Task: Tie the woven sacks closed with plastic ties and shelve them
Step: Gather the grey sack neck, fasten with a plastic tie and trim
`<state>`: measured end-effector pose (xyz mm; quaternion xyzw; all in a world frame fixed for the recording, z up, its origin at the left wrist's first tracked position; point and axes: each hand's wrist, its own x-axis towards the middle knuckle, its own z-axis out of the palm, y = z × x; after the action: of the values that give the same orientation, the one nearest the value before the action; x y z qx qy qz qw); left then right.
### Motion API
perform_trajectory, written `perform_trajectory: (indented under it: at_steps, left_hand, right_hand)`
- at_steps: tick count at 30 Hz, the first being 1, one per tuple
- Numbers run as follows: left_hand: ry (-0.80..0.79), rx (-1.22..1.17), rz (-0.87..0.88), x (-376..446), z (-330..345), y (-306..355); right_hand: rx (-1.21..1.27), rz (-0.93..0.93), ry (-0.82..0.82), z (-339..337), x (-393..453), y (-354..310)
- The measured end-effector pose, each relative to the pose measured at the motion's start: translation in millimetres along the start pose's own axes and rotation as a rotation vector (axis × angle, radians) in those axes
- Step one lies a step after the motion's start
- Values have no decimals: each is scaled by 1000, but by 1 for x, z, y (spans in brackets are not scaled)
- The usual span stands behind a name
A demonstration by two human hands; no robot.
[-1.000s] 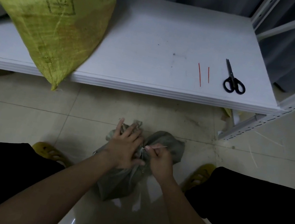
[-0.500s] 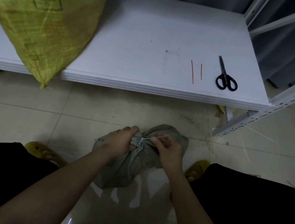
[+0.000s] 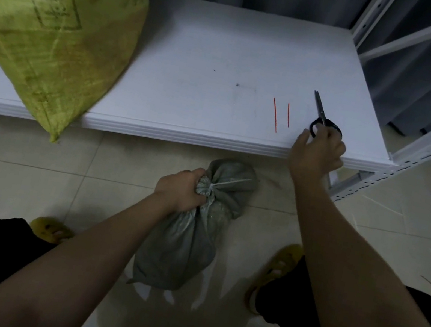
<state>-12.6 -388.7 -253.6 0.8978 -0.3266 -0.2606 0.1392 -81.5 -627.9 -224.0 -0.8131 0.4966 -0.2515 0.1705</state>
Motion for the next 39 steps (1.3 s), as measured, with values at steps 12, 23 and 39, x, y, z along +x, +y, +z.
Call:
perform_trajectory:
  at_steps: [12,23,39]
  left_hand:
    - [-24,16,-16,15,4,1]
    - [-16,-185,-27,-27,21,-33]
    - [-46,-320,-86,-49,60,-69]
  right_hand:
    - [-213,103,-191,-4,64,-8]
    - [735,35,-431,-28,-88,-23]
    - [173,152,-777,2,-216,35]
